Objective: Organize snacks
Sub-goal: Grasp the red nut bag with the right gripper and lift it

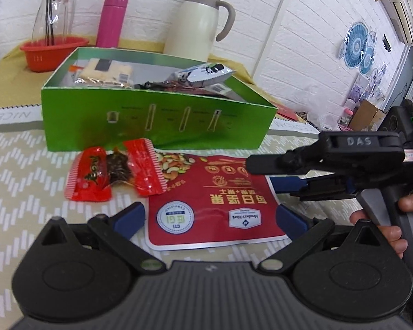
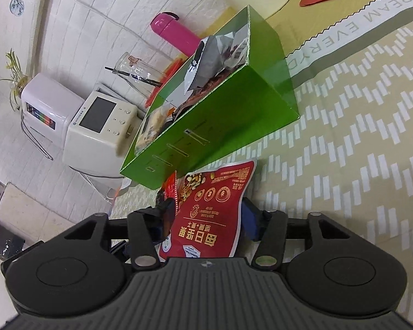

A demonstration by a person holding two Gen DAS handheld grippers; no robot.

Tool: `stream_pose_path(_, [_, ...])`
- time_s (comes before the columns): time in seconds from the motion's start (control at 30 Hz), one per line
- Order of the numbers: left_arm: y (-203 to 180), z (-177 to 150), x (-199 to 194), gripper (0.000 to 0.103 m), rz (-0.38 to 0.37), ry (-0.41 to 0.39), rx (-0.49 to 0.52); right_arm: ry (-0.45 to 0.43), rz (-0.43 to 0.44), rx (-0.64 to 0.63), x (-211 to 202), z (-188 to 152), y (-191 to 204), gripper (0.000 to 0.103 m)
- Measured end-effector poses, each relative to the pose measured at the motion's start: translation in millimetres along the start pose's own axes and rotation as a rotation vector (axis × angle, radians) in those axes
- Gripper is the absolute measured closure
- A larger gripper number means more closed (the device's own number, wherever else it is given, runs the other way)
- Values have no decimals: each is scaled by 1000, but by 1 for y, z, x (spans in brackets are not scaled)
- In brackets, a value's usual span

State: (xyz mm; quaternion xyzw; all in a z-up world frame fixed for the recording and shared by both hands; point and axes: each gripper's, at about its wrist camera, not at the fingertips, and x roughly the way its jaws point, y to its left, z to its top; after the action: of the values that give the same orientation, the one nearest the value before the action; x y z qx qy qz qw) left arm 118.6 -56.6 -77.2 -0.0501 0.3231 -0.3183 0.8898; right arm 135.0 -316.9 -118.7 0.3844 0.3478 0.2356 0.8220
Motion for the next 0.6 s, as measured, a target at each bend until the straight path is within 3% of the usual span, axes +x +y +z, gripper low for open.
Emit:
stream_pose_path(0.03, [1, 0, 0, 2, -4, -2, -3, 3, 1, -12, 1, -1, 1, 34])
stream_pose_path(0.07, [2, -1, -1, 2, -7, -4, -10, 10, -1, -27, 3, -3, 2, 46])
stream_pose_path(0.1, [3, 0, -1, 2, -10, -5, -15, 23, -8, -43, 5, -4, 4, 64])
stream_pose_path(0.2, [5, -1, -3, 2, -5, -6, -20, 6, -11, -101, 2, -10, 11, 72])
stream_pose_path(0.3, [7, -1, -5, 2, -16, -4, -29, -38, 44, -114, -13, -12, 18, 80])
stream_pose_path(0.4, [18, 1, -8, 1, -84, -4, -105, -82, 99, -127, -29, -14, 26, 84])
stream_pose_path(0.6, [43, 2, -15, 1, -207, -15, -292, -120, 219, -30, -47, -13, 20, 84])
